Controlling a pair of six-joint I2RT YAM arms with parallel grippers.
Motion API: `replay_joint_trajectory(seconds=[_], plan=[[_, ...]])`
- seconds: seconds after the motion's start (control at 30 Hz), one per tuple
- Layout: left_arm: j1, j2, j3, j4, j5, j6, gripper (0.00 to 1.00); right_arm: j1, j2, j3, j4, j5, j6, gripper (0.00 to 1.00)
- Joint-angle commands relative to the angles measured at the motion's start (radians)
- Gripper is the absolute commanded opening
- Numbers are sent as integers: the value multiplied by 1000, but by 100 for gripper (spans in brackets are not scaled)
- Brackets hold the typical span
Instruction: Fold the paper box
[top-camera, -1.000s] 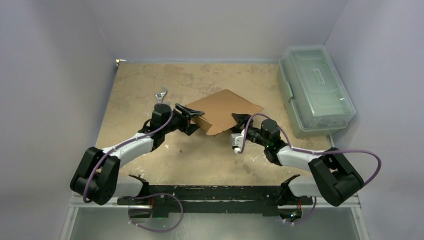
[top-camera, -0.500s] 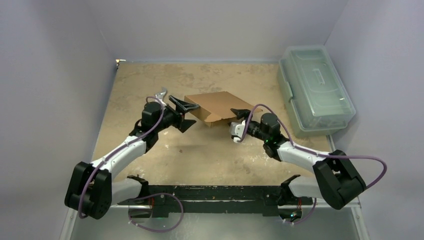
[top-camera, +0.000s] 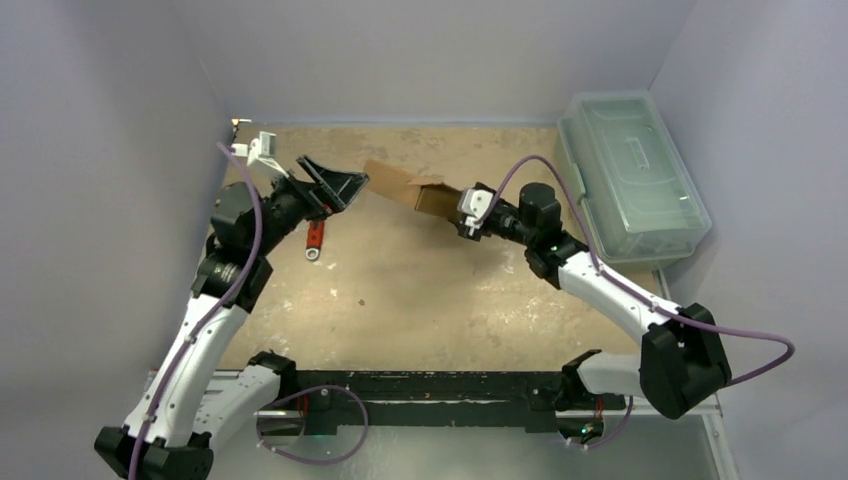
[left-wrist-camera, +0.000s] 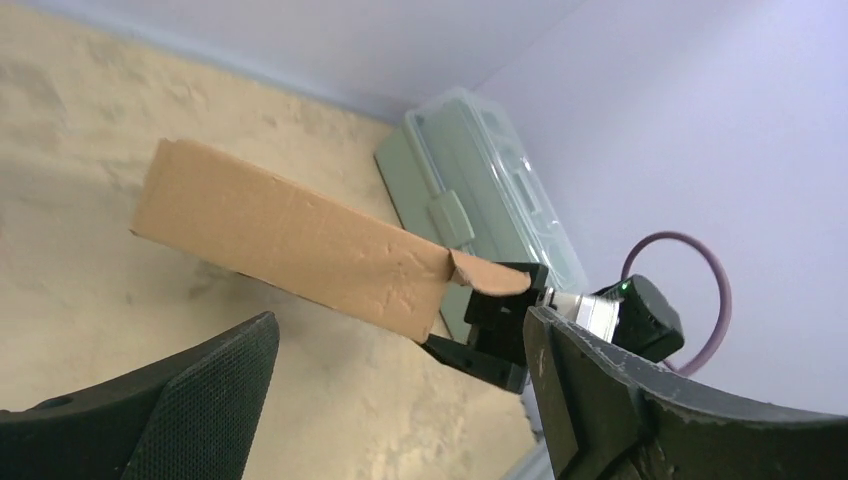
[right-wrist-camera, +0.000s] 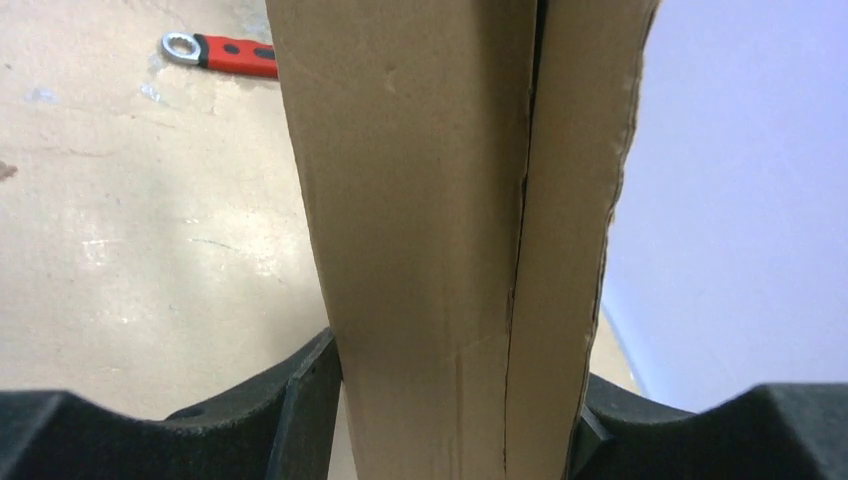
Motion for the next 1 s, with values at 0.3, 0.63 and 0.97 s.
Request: replay_joint_trajectory(seconds=[0.3, 0.63, 0.97], plan=[[8, -134, -110, -85, -90, 223, 91, -124, 114, 429, -419, -269, 632, 45], [8, -190, -214, -84, -83, 223, 91, -200, 212, 318, -199, -504, 1163, 46], [8, -201, -316, -34, -57, 174, 91, -240, 437, 266, 22, -581, 1427, 45]])
